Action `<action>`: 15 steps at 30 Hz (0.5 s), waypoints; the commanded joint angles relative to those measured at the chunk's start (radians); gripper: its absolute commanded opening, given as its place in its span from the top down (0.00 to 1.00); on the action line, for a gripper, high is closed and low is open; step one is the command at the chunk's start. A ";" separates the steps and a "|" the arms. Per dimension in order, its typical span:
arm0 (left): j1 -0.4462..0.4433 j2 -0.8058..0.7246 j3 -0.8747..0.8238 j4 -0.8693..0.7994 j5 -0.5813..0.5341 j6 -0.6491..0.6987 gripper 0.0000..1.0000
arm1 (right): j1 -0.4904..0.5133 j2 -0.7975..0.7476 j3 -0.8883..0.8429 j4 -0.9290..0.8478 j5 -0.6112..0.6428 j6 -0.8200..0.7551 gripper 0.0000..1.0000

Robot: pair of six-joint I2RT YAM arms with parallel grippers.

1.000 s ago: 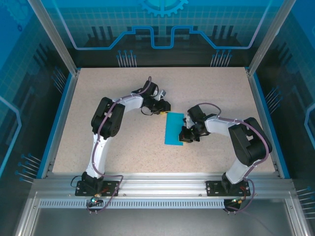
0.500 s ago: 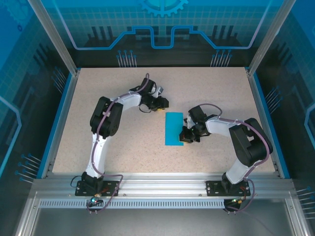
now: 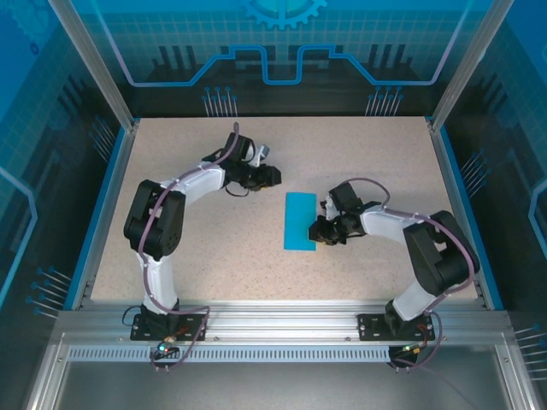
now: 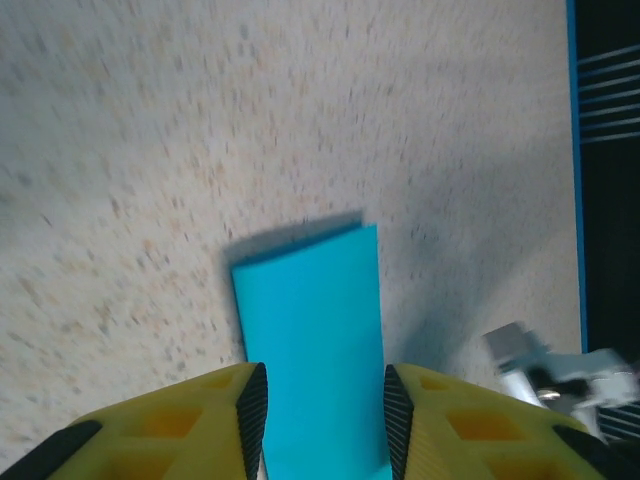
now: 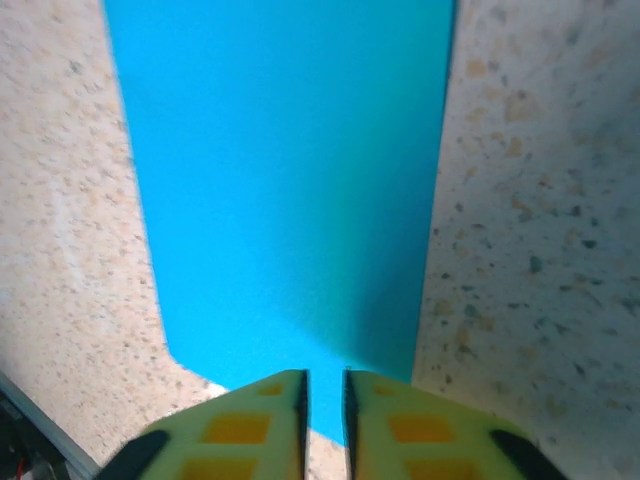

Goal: Fold a paper plane with a square sheet of paper (fold left side to right side)
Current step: First fold the square sheet of paper in half at the center of the table, then fold the triangle a second time at the center of the table.

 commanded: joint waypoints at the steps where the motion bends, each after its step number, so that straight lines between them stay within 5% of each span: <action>1: -0.055 0.022 -0.025 0.012 0.051 -0.048 0.61 | -0.010 -0.106 -0.001 0.020 0.068 -0.030 0.69; 7: -0.101 0.085 -0.006 0.036 0.048 -0.087 0.61 | -0.066 -0.174 0.003 -0.044 0.112 -0.051 0.56; 15: -0.124 0.166 0.025 0.015 0.027 -0.085 0.62 | -0.107 -0.138 -0.007 -0.027 0.005 -0.008 0.55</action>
